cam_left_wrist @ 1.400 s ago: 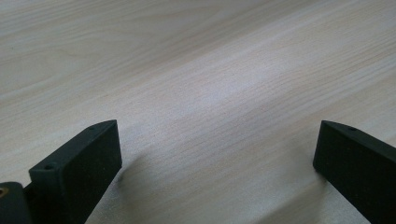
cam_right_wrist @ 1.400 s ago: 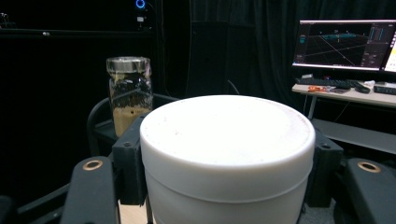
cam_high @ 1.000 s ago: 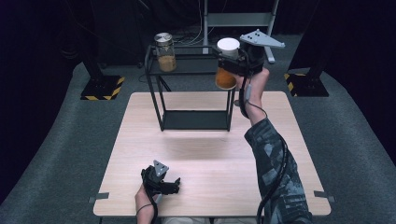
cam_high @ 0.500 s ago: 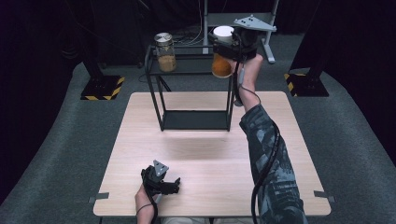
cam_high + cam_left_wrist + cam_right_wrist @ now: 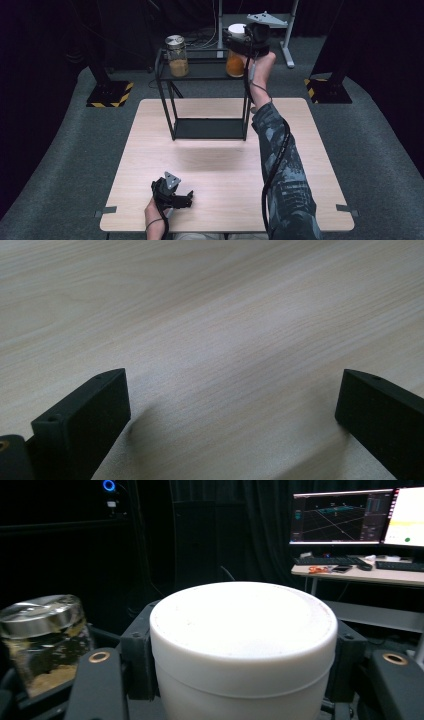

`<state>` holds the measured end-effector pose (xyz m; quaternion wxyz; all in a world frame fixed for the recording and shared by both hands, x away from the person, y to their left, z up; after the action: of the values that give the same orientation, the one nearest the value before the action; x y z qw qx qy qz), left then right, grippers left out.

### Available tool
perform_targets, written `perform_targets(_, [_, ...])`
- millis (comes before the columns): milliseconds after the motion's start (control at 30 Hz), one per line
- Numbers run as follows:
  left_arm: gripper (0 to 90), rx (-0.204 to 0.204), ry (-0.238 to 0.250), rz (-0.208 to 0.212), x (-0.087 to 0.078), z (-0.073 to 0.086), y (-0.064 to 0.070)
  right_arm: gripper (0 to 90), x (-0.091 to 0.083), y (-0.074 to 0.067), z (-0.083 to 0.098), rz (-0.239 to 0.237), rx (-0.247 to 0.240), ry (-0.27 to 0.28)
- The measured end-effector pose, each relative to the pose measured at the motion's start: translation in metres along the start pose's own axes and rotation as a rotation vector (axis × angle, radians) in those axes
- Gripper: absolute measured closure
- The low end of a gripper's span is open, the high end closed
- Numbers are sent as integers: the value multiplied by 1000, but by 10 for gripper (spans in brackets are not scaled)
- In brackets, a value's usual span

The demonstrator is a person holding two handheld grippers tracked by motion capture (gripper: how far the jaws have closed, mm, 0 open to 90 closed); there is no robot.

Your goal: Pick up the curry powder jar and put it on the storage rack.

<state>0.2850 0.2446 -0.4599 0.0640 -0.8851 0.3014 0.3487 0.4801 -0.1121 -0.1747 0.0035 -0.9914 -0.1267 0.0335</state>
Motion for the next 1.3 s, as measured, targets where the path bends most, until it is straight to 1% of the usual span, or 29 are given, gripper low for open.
perform_targets(100, [4,2,0,0,0,0,0,330,5,-1,4,22,-6,5])
perform_targets(167, [4,2,0,2,0,0,0,330,7,1,6,20,4,12])
perform_targets(267, [4,2,-1,3,0,0,0,331,10,0,8,31,-8,23])
perform_targets(367, [4,2,0,2,0,0,0,331,11,0,11,32,-9,35])
perform_targets(467, [3,3,0,2,0,0,0,331,13,-2,12,36,-29,45])
perform_targets(600, [3,2,-2,4,0,0,0,331,16,-6,10,48,-47,43])
perform_targets(700, [3,3,-1,4,0,0,0,331,17,-7,12,47,-39,46])
perform_targets(800, [3,3,-1,4,0,0,0,332,17,-4,15,37,-5,51])
perform_targets(1133, [3,4,-1,4,0,0,0,330,16,-4,16,42,-10,55])
perform_targets(1300, [3,3,-1,4,0,0,0,328,15,-3,15,34,-9,49])
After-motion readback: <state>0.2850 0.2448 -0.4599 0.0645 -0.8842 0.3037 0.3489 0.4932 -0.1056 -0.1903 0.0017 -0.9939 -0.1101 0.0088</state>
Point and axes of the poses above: each handheld gripper's, and its own axes: x roughly forward along the jaws, z roughly out of its underside, y roughly to its right, the point moved 3 cm from there along x, roughly forward along the jaws, and after that the axes turned 12 degrees about z, right-handed, at the moved point
